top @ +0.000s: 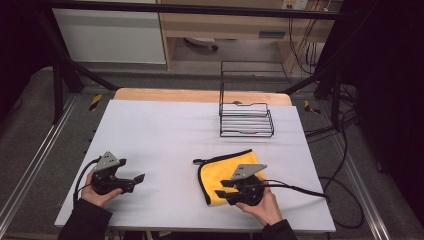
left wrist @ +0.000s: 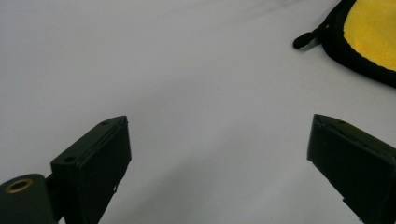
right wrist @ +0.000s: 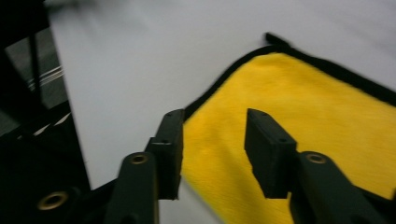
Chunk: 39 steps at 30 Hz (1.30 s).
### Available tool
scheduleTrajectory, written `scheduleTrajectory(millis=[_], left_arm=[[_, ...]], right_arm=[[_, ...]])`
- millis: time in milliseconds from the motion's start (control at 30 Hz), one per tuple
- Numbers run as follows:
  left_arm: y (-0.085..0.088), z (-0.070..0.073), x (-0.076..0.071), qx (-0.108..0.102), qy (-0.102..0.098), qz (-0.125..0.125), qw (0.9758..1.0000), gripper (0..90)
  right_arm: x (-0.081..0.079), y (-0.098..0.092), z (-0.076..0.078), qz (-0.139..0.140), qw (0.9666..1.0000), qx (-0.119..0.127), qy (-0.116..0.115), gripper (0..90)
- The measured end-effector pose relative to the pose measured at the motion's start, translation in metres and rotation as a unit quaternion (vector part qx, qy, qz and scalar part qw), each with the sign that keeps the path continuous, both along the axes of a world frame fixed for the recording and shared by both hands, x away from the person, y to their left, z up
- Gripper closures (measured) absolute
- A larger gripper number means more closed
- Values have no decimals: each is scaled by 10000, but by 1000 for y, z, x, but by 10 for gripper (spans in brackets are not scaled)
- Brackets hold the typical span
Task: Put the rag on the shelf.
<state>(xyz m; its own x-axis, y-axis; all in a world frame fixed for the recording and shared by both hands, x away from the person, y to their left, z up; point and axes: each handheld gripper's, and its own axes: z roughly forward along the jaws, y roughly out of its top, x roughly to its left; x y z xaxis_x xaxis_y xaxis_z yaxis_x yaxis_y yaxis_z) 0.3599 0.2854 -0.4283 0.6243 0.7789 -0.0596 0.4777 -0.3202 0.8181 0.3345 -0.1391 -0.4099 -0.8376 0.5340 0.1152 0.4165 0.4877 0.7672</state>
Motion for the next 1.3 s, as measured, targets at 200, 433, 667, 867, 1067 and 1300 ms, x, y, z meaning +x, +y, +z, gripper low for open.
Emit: scheduleTrajectory(millis=[200,433,667,867,1067,1300], left_arm=[[-17,6,2,31,34,-114,9999,38],[-45,12,9,162,70,-265,9995,65],[-85,21,23,243,123,-406,9988,166],[-125,23,38,398,295,-597,9970,238],[-162,21,52,379,381,-738,9958,321],[-196,1,69,657,717,-984,9904,431]], right_arm=[[8,-37,2,-918,9957,40,-127,327],[14,-71,-8,-1696,9855,19,6,212],[12,-90,-20,-2082,9778,-158,150,262],[8,-100,-28,-2295,9728,-181,262,322],[6,-103,-28,-2357,9714,-191,219,391],[5,-101,-32,-2440,9690,-259,279,460]])
